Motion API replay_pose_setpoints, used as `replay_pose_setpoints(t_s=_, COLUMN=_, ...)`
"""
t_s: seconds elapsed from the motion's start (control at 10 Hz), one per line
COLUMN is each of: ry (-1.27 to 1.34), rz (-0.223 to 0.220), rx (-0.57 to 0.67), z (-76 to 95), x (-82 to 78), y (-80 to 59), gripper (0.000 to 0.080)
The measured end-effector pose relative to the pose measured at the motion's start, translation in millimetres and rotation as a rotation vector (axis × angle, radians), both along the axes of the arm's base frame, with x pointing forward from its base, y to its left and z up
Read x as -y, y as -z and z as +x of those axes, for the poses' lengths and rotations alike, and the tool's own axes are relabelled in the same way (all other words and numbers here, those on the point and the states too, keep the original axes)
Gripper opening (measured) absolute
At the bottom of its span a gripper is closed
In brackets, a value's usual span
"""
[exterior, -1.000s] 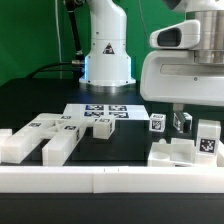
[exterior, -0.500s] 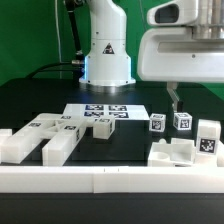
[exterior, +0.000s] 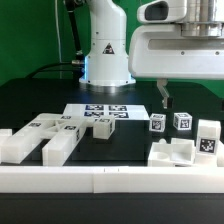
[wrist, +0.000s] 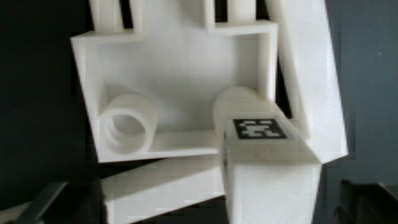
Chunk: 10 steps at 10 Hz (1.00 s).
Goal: Assemble chair
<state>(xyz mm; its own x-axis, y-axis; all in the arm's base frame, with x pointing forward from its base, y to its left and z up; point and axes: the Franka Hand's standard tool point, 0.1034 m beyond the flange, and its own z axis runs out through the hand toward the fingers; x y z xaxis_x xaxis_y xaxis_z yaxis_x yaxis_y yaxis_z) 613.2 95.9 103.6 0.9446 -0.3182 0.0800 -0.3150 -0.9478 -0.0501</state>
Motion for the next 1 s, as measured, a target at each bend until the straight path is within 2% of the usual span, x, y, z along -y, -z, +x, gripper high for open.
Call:
replay_pose_setpoints(t_s=0.2, ry=0.002, rz=0.001, rx=-0.001, z=-0.6, x=-0.1, y=-0.2, gripper=0.0649)
replay_pose_setpoints(t_s=0.3, ry=0.018, rz=0.012, rx=-0.011, z=-8.9, x=2.0, y=-3.8, gripper=0.0649)
replay_pose_setpoints(t_s=0.5, ry=0.016, rz=0.026, rx=-0.032, z=-32.2, x=30.3, y=-7.7, gripper=0.0649)
replay_pose_setpoints(t_s=0.7, ry=-0.009, rz=0.021, rx=-0.035, z=-44.9, x=61.4, y=-5.9, gripper=0.0649)
replay_pose_setpoints(t_s=1.0, ry=-0.015, rz=0.018, rx=-0.015, z=-42.0, x=62.2, y=-6.6, gripper=0.0649)
